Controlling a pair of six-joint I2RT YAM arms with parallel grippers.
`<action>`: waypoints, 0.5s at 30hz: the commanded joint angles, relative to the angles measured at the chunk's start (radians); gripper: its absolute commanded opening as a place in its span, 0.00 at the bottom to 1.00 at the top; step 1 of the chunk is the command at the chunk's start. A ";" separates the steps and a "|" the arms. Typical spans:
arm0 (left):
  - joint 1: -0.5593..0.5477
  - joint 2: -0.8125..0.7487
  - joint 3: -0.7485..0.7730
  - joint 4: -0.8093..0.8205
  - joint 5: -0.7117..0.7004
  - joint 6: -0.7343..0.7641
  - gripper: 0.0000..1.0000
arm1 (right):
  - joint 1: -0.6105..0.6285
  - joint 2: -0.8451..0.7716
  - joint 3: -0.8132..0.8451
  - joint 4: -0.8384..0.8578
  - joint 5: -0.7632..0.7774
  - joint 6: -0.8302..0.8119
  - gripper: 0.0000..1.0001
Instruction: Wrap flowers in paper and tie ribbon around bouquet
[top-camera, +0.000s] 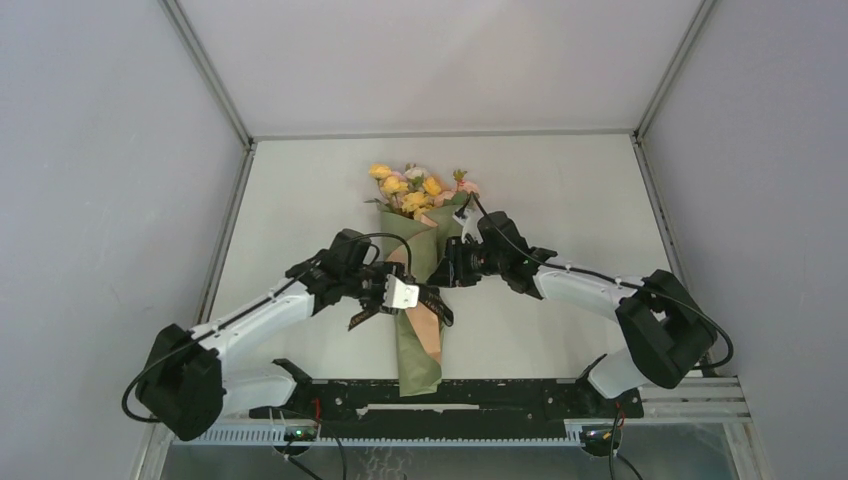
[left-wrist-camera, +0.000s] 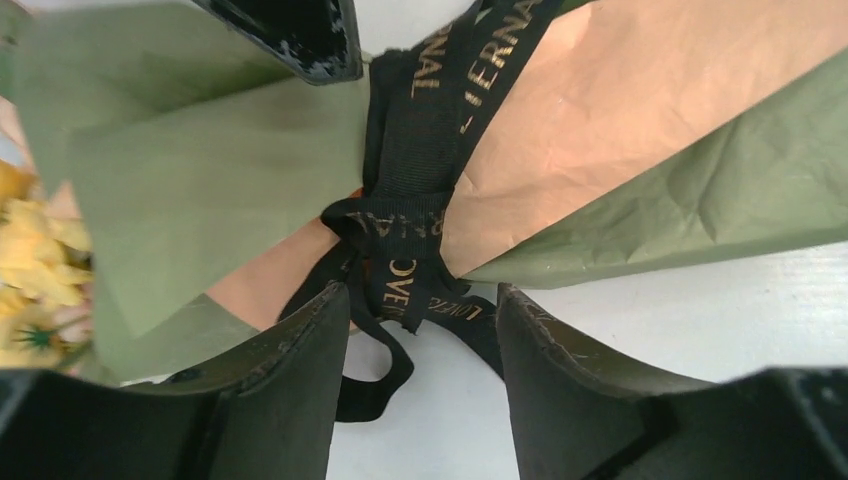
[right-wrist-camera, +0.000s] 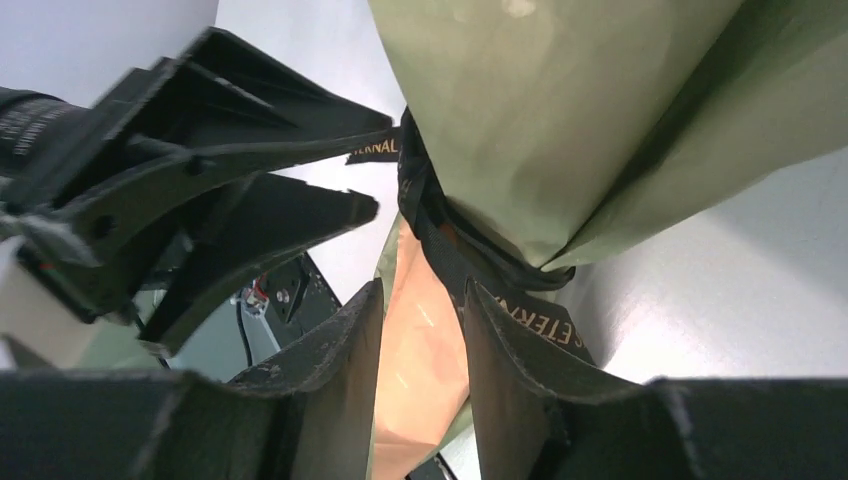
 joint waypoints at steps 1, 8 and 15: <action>0.001 0.060 -0.038 0.176 -0.040 -0.094 0.61 | -0.006 0.030 0.031 0.115 -0.041 0.039 0.44; -0.021 0.104 -0.038 0.208 -0.078 -0.072 0.50 | -0.002 0.071 0.031 0.122 -0.057 0.037 0.43; -0.024 0.102 -0.036 0.173 -0.078 -0.044 0.24 | 0.003 0.074 0.031 0.121 -0.064 0.027 0.41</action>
